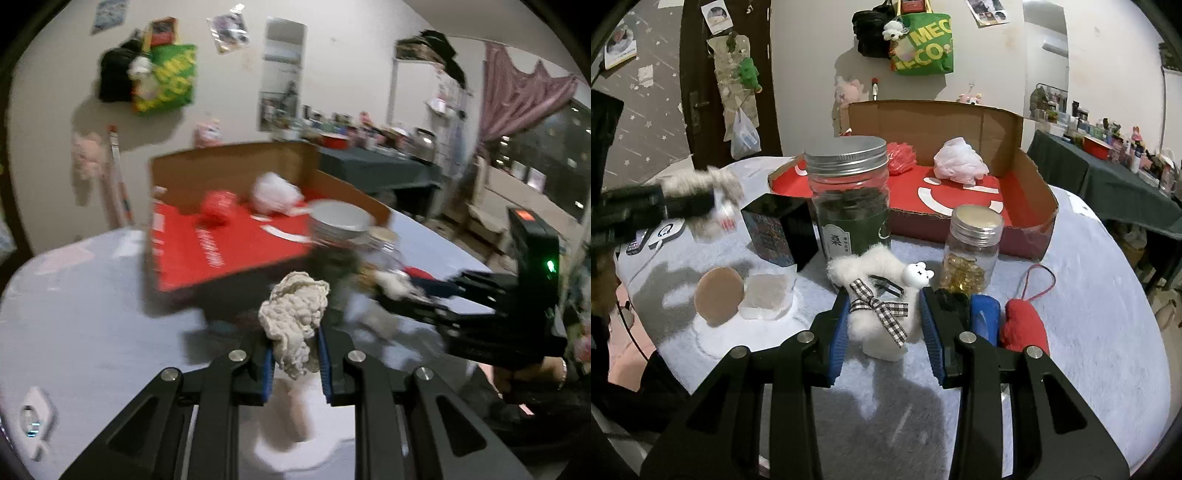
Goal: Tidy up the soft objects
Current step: 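Grasp the cream rope toy with the left tool while the right tool grasps the white plaid-bow bunny, then carry the rope toy and bunny with both tools over the box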
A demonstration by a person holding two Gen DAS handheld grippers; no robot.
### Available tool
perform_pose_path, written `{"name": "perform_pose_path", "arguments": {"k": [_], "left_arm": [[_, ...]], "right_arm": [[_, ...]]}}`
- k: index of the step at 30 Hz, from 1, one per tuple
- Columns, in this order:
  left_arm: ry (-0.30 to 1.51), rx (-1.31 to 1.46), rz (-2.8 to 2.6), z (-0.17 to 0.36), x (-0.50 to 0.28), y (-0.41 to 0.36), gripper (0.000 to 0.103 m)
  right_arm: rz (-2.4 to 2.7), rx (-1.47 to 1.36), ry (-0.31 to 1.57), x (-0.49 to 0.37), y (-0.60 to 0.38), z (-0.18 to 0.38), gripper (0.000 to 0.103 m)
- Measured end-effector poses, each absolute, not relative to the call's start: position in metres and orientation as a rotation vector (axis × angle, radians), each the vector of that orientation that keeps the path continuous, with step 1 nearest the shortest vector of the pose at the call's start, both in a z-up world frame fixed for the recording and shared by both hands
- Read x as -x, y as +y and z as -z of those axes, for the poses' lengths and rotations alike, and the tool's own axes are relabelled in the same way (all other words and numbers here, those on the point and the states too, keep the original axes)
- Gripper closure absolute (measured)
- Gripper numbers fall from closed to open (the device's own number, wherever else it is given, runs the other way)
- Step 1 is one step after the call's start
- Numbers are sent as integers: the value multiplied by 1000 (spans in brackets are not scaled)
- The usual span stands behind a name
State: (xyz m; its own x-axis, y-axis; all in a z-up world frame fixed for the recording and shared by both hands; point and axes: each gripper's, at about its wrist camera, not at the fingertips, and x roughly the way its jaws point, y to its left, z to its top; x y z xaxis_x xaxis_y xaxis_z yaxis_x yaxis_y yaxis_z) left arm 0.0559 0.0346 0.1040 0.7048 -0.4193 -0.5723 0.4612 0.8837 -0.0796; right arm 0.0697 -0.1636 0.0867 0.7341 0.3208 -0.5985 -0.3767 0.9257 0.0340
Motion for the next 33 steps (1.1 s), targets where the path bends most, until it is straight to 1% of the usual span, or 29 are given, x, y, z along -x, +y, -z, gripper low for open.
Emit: {"name": "perform_pose_path", "arguments": {"k": [6, 12, 27, 33], "left_arm": [[677, -64, 570, -78, -63, -1, 83], [711, -52, 535, -62, -71, -2, 83], [720, -31, 530, -59, -70, 6, 82], [720, -44, 487, -62, -72, 23, 83]], "right_arm": [[-379, 96, 647, -69, -166, -85, 68], [-381, 92, 658, -72, -168, -80, 68], [-368, 112, 653, -72, -170, -80, 68], [-341, 118, 647, -71, -178, -84, 68]]}}
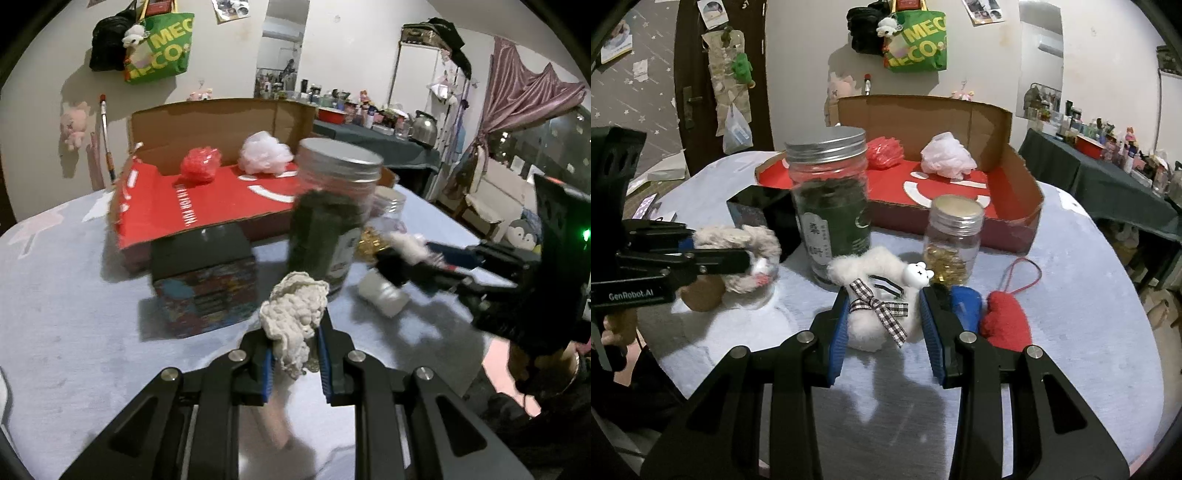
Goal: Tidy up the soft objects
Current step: 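Carry the rope toy and bunny with both tools over the box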
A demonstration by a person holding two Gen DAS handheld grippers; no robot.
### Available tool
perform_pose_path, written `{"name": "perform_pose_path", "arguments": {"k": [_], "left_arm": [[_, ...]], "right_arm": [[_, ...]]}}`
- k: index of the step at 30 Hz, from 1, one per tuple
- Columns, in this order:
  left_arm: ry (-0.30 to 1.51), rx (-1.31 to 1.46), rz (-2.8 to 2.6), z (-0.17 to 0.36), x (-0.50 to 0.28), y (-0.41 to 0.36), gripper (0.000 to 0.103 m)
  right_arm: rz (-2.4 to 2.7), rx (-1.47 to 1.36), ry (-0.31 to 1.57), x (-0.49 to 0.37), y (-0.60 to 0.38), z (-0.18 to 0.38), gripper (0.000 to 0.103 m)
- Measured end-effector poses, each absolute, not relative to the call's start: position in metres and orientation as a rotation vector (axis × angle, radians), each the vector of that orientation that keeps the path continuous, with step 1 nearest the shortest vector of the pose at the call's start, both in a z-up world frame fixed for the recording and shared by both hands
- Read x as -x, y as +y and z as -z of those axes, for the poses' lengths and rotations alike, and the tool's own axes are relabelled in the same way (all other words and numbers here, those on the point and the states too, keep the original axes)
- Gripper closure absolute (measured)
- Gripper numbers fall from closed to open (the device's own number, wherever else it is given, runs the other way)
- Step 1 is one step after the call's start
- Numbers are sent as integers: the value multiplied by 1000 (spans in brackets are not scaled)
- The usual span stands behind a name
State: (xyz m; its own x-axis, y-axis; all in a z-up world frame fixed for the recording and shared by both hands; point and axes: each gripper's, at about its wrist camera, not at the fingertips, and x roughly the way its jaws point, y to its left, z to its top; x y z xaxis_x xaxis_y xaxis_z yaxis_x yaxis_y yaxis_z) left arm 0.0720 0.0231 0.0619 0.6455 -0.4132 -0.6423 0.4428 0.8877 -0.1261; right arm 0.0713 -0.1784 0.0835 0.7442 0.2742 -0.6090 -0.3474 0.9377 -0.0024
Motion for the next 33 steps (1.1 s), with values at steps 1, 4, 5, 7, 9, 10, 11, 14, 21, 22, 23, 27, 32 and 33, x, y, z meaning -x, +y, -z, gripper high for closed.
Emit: {"name": "perform_pose_path", "arguments": {"k": [1, 4, 5, 7, 9, 10, 11, 14, 21, 22, 23, 27, 32, 33], "left_arm": [[726, -44, 479, -61, -72, 27, 83], [731, -44, 448, -60, -72, 41, 83], [731, -44, 438, -59, -73, 46, 82], [733, -32, 422, -60, -73, 57, 82], [731, -20, 409, -61, -74, 67, 82], [730, -15, 400, -62, -75, 73, 82], [728, -11, 393, -63, -74, 77, 82], [725, 4, 367, -67, -76, 94, 82], [735, -7, 309, -71, -91, 120, 82], [732, -18, 307, -71, -93, 121, 82], [729, -30, 305, -71, -96, 122, 82], [718, -75, 313, -75, -113, 126, 82], [705, -87, 342, -85, -133, 126, 82], [702, -90, 345, -87, -136, 126, 82]], "right_arm": [[-336, 119, 647, -70, -180, -84, 68], [-314, 118, 646, -71, -187, -85, 68], [-303, 120, 647, -71, -189, -85, 68], [-287, 126, 647, -72, -195, -86, 68], [-274, 131, 648, -74, -199, -87, 68], [-268, 133, 650, -74, -201, -87, 68], [-262, 135, 653, -76, -203, -88, 68], [-237, 163, 658, -79, -208, -88, 68], [-177, 236, 667, -93, -220, -91, 68], [-170, 249, 668, -95, -221, -91, 68], [-163, 264, 669, -98, -223, -91, 68], [-160, 304, 664, -111, -228, -94, 68], [-182, 341, 644, -128, -229, -105, 68], [-189, 346, 641, -131, -229, -107, 68]]}}
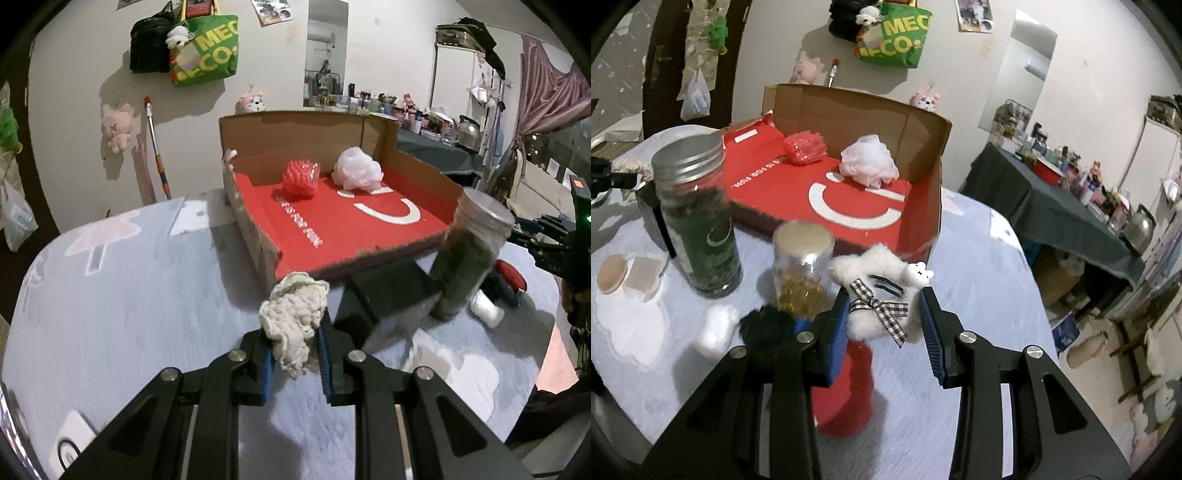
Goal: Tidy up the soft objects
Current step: 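Carry the rope toy and bunny with both tools over the box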
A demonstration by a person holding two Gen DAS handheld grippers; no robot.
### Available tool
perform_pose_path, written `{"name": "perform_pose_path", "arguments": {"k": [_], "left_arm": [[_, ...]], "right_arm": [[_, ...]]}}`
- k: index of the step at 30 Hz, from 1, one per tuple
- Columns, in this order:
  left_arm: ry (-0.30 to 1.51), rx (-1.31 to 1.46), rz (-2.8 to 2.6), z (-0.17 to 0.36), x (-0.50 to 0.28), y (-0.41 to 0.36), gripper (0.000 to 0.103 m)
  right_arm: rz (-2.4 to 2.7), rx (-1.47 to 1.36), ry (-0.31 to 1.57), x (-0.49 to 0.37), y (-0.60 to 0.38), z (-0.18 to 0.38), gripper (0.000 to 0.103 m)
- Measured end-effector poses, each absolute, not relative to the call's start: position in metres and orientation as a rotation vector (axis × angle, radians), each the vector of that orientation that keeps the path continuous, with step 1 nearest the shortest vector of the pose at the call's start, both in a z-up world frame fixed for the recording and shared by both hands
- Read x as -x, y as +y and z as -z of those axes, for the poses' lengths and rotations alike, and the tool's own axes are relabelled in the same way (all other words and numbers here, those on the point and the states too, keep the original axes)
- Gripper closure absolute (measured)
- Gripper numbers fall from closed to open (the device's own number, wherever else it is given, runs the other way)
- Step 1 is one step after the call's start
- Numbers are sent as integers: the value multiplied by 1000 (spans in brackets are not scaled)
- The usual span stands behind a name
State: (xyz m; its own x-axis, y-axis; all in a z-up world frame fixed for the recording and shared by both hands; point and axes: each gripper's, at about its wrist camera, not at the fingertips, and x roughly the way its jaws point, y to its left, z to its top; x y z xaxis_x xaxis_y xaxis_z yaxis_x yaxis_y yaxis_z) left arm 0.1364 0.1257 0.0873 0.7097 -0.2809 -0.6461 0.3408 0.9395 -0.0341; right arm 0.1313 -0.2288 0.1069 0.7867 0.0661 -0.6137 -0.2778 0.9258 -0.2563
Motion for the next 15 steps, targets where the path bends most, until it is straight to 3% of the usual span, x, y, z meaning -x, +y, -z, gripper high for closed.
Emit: {"name": "perform_pose_path", "arguments": {"k": [15], "left_arm": [[728, -133, 428, -124, -218, 77, 82]], "right_arm": [[-374, 367, 694, -242, -188, -137, 68]]}}
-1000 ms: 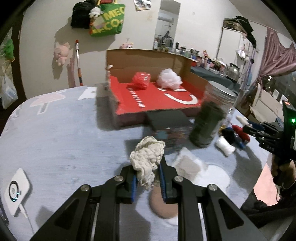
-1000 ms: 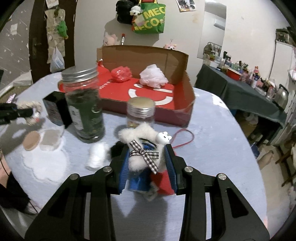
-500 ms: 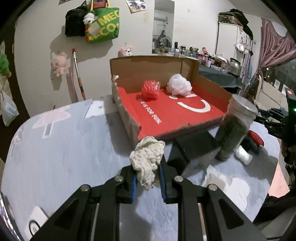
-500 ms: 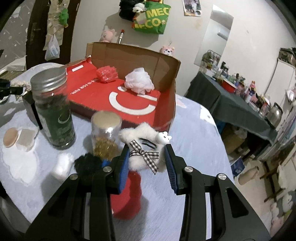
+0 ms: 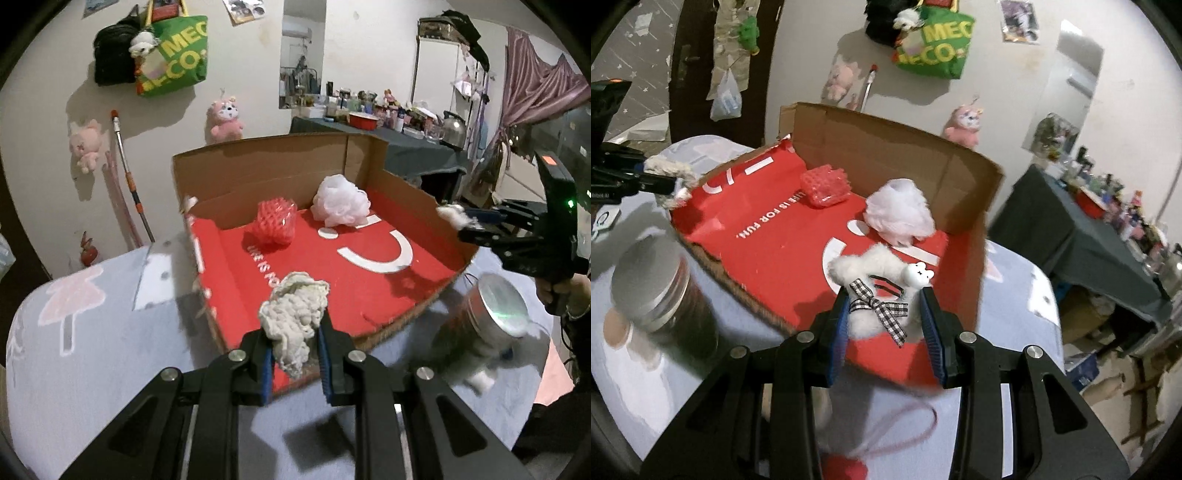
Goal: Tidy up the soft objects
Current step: 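Carry the rope toy and bunny with both tools over the box, then open both tools to release the rope toy and bunny into the box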
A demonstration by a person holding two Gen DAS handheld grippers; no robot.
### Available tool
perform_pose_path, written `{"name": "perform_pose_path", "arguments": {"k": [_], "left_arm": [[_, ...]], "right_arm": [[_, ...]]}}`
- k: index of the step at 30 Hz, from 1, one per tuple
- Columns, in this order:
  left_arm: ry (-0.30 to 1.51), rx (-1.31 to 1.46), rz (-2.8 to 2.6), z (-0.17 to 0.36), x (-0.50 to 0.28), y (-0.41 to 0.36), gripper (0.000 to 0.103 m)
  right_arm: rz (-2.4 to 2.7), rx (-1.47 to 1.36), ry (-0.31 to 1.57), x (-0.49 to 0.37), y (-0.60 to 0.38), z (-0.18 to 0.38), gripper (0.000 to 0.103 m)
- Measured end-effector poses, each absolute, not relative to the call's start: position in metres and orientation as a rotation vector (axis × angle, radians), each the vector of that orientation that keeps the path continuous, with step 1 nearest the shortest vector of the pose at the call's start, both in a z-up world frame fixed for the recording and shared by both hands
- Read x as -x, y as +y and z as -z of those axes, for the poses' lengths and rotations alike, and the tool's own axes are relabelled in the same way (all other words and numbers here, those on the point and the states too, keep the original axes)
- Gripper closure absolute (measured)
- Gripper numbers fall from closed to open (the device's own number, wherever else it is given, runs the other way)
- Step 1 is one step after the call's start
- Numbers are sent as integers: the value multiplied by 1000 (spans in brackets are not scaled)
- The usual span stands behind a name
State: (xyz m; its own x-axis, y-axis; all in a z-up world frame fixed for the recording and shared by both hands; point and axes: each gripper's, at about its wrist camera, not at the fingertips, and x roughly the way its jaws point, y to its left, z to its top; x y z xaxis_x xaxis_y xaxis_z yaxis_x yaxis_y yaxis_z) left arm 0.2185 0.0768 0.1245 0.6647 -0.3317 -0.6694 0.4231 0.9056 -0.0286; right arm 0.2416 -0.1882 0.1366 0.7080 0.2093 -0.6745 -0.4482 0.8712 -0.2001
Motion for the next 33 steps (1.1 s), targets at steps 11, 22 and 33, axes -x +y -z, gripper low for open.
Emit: {"name": "perform_pose_path", "arguments": {"k": [11, 22, 33], "left_arm": [[884, -255, 383, -97, -298, 23, 82], [1010, -301, 287, -64, -341, 4, 76], [1008, -255, 272, -63, -350, 9, 75]], "right_arm": [[-338, 357, 1015, -339, -159, -94, 68], [-256, 394, 1115, -367, -164, -65, 66], [-244, 400, 1107, -367, -168, -62, 66]]}}
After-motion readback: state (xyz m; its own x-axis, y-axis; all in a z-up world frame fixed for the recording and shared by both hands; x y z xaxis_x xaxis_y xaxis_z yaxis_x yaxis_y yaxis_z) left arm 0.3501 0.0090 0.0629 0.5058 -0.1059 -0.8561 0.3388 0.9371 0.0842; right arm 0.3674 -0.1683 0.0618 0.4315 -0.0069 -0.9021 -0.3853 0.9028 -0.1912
